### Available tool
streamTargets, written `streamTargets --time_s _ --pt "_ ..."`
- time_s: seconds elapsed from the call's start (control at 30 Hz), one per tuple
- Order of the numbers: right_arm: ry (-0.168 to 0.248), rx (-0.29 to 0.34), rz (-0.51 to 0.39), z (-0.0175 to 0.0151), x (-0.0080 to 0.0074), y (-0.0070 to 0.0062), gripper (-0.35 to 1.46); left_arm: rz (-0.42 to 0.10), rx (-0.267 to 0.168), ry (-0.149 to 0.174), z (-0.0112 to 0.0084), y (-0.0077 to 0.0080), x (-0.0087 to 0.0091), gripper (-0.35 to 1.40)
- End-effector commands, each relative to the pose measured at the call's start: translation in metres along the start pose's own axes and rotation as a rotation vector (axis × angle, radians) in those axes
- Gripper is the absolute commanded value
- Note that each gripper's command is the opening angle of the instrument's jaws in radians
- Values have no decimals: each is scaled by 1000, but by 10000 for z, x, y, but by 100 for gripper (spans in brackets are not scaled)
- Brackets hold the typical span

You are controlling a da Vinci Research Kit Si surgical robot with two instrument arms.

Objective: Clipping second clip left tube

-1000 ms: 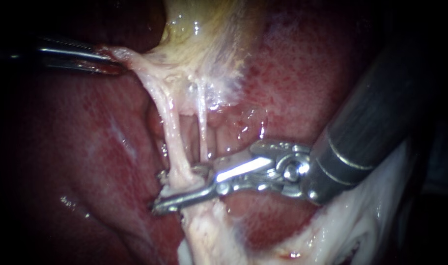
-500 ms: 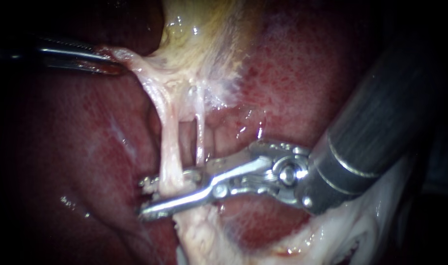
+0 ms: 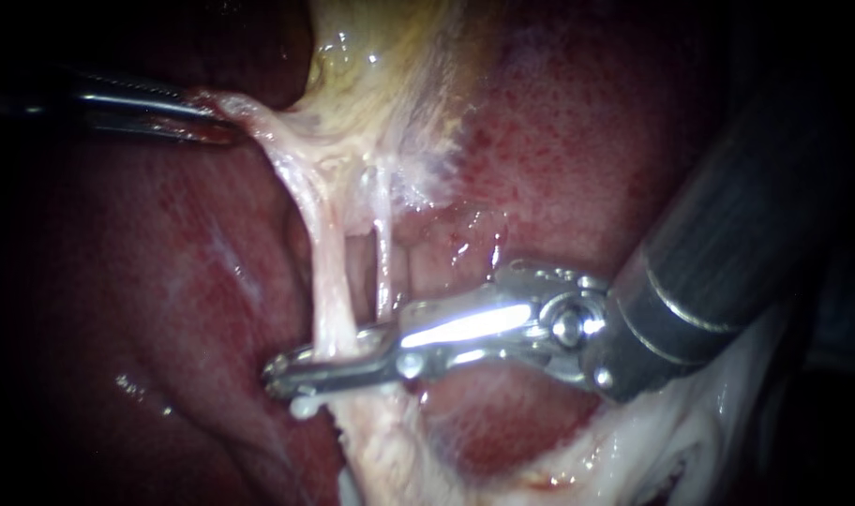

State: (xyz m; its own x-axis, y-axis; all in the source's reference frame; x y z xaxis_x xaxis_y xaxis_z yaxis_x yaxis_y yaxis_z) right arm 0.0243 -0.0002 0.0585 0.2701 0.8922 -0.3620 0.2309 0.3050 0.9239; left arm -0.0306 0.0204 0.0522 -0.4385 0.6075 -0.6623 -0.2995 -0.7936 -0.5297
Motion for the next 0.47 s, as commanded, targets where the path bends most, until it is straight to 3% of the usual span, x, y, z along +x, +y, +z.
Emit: streamTargets --time_s 0.03,0.47 --pt "-2 1 0 -1 -1 -1 -35 0 0 0 0 0 0 -35" --pt "-2 4 -3 1 -5 2 -33 0 1 0 1 0 1 -35"
